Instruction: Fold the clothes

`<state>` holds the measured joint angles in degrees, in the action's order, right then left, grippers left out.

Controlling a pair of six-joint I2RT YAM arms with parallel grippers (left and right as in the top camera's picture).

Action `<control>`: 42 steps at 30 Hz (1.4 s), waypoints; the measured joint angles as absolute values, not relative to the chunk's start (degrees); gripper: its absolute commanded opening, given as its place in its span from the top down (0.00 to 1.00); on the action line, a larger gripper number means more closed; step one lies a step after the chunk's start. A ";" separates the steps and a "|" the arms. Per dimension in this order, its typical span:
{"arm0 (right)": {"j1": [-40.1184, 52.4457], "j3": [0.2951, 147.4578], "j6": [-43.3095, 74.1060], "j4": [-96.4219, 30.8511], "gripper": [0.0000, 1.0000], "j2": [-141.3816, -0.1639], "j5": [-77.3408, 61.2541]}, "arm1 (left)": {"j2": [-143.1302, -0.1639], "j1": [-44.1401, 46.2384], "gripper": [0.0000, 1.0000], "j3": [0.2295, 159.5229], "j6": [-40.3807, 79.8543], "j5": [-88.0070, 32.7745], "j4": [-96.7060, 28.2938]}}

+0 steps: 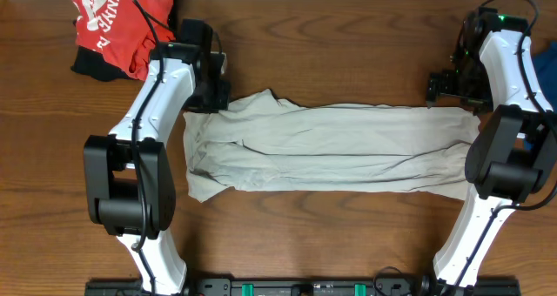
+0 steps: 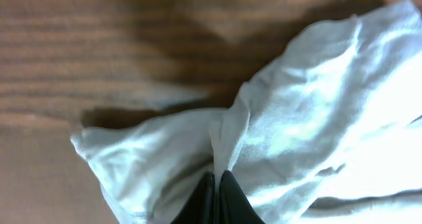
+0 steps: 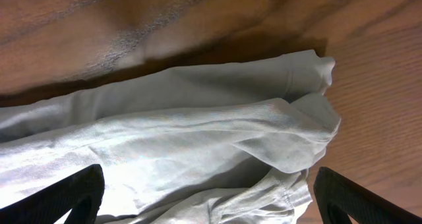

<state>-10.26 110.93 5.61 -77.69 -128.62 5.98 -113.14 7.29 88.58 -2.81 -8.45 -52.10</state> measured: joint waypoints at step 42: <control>-7.84 110.93 5.13 -83.11 0.11 -123.26 0.16 | -113.14 5.56 0.94 88.58 -2.76 0.03 -66.17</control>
<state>-7.84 110.93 5.13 -83.11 -123.26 0.16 -113.14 5.56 88.58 -2.76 0.03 -66.17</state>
